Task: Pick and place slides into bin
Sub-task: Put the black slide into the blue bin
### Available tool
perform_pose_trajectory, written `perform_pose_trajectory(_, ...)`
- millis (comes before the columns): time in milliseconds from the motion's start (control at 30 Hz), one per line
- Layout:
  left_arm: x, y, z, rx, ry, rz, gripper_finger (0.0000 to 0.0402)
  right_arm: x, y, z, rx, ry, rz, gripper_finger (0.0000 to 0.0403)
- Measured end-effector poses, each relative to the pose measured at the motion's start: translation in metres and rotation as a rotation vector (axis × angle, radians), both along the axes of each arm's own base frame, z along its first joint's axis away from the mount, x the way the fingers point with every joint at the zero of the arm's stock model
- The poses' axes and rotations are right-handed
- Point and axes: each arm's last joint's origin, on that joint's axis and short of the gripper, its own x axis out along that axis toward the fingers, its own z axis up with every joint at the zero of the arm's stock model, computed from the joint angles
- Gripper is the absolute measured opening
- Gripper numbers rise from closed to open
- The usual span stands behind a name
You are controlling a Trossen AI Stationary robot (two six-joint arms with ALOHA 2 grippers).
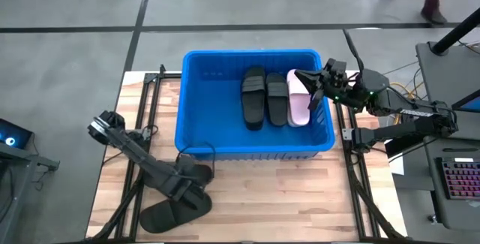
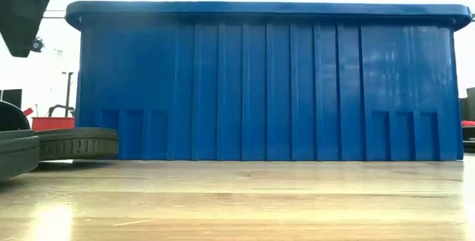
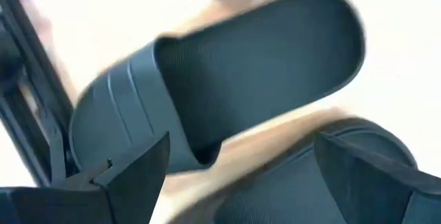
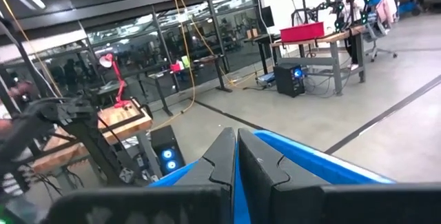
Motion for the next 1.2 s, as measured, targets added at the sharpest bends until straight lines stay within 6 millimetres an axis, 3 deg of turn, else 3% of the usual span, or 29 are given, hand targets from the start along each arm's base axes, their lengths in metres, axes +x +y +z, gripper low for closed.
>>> perform_pose_trajectory(133,-0.007,-0.008,0.002,0.075,-0.052,-0.007,0.034,0.0,0.0,0.0,-0.023,0.011,-0.002,0.0009)
perform_pose_trajectory(433,-0.015,-0.018,-0.007,0.098,0.017,0.111,0.034,0.0,0.0,0.0,-0.023,0.011,-0.003,0.0009)
perform_pose_trajectory(767,-0.009,-0.036,-0.049,0.142,0.228,0.118,0.034,0.0,0.0,0.0,-0.023,0.011,-0.004,0.0009)
perform_pose_trajectory(1200,-0.014,-0.033,-0.06,0.267,0.289,0.332,0.034,0.0,0.0,0.0,-0.023,0.011,-0.003,0.0009)
